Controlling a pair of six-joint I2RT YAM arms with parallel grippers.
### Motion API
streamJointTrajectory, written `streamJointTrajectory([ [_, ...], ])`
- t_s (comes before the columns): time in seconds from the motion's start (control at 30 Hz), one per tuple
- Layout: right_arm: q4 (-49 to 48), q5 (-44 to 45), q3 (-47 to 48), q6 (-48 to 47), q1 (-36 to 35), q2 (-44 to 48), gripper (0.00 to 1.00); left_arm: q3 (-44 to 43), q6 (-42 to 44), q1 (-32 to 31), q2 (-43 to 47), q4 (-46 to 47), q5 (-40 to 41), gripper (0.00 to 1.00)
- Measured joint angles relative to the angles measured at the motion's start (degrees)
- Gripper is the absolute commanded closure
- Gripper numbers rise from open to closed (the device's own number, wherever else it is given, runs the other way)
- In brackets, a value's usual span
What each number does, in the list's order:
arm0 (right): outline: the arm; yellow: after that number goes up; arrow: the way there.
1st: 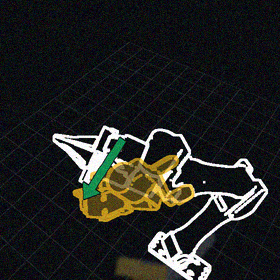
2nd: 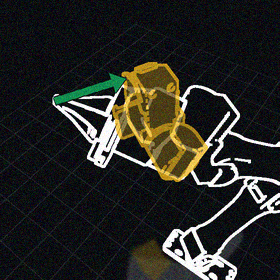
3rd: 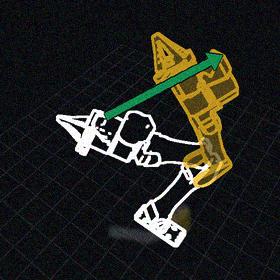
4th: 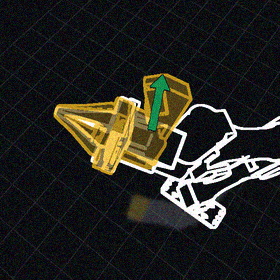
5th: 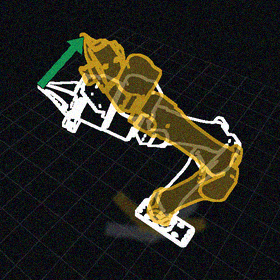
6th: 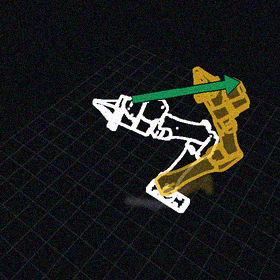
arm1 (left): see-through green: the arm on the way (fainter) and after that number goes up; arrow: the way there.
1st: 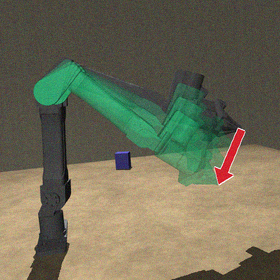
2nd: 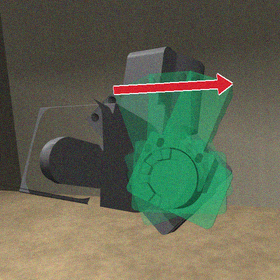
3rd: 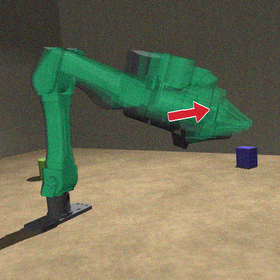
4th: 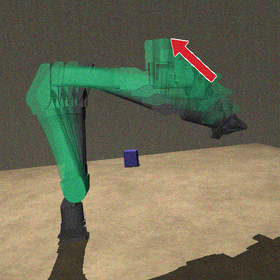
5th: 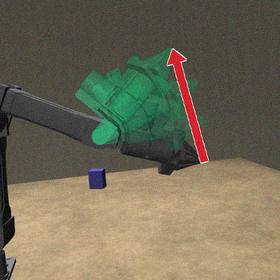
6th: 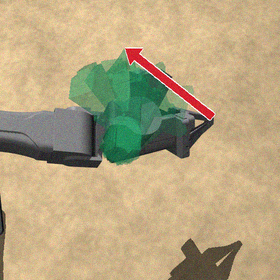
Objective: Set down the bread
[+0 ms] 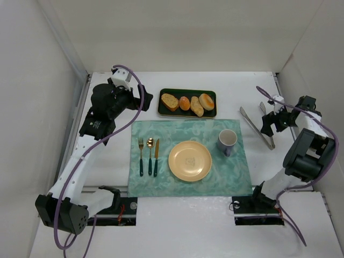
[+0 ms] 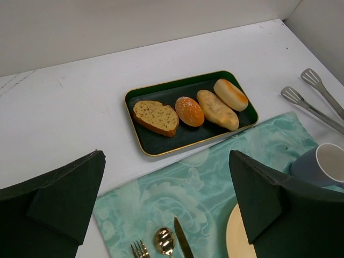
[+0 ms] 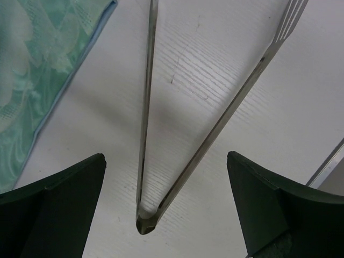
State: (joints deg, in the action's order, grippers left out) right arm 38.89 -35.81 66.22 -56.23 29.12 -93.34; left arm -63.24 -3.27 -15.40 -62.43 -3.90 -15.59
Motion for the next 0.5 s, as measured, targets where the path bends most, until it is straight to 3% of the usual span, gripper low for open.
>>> streamJointTrajectory([
  [0.2,1.2,1.8,4.0,-2.2,0.0,-5.8,0.0,0.0,0.0,0.0,0.0,-0.3,-0.5,0.0],
  [0.5,5.1,3.5,5.9,-3.8,0.0,-6.8,0.01,0.0,0.0,0.0,-0.1,-0.4,-0.5,0.0],
])
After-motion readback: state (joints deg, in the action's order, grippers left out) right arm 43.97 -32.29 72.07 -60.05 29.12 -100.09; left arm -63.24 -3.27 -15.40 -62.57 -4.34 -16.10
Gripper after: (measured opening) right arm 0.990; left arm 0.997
